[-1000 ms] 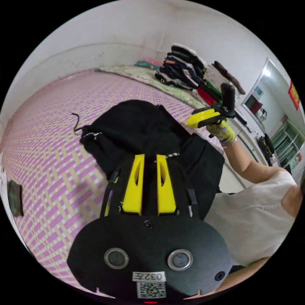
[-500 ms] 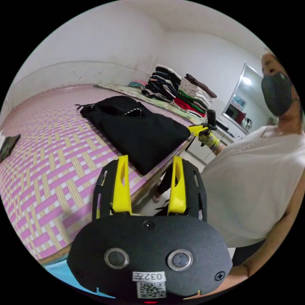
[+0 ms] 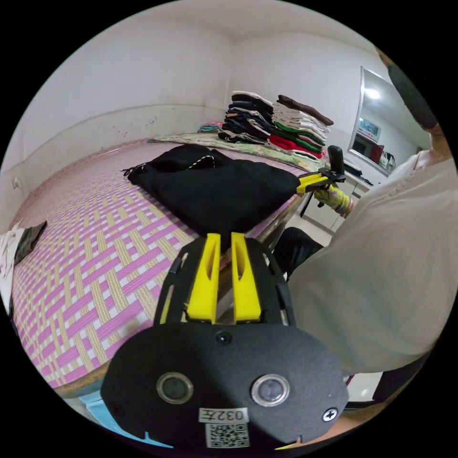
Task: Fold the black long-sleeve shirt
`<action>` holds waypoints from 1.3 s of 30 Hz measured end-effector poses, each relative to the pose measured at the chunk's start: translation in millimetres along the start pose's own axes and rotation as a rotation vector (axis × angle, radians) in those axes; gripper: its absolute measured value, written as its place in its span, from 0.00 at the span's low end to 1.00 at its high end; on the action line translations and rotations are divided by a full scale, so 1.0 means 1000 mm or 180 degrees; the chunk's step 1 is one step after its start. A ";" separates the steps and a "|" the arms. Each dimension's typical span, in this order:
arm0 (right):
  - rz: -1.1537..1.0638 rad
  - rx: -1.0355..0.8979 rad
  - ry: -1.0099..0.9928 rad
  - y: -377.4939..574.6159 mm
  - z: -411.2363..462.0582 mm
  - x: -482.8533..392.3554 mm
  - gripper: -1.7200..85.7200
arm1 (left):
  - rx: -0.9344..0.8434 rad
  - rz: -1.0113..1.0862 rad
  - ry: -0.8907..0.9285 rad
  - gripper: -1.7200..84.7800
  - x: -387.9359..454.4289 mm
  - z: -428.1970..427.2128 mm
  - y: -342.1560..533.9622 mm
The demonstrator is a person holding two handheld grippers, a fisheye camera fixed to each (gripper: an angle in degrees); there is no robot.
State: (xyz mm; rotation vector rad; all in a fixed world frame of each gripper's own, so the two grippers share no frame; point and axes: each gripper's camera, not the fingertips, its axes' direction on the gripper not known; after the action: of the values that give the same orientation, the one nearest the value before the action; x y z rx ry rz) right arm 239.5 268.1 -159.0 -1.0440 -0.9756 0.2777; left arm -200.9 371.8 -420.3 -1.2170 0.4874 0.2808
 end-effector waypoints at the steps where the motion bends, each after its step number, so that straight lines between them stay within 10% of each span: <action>1: 0.0009 0.0015 -0.0018 -0.001 -0.002 -0.001 0.05 | 0.0015 0.0019 -0.0005 0.02 0.001 -0.001 0.000; 14: -0.0085 0.0385 -0.0880 -0.095 -0.116 0.023 0.01 | 0.0367 0.0685 0.0662 0.01 0.009 -0.115 -0.102; 26: 0.2319 -0.0209 -0.1815 -0.129 0.076 0.277 0.03 | -0.0713 -0.1598 0.1101 0.00 -0.226 0.104 -0.167; 30: 0.2482 0.0155 -0.1808 -0.111 0.068 0.273 0.06 | -0.0186 -0.2006 0.1534 0.01 -0.237 0.097 -0.140; 39: 0.0665 0.0273 -0.0385 -0.178 0.034 0.125 0.05 | 0.0160 -0.0993 0.0713 0.01 -0.108 0.045 -0.207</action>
State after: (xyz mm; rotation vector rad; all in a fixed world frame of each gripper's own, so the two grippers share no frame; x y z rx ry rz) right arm 242.1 274.1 60.9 -1.0607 -0.9547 0.5558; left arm -189.6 350.9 -183.9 -1.2616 0.4857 -0.1345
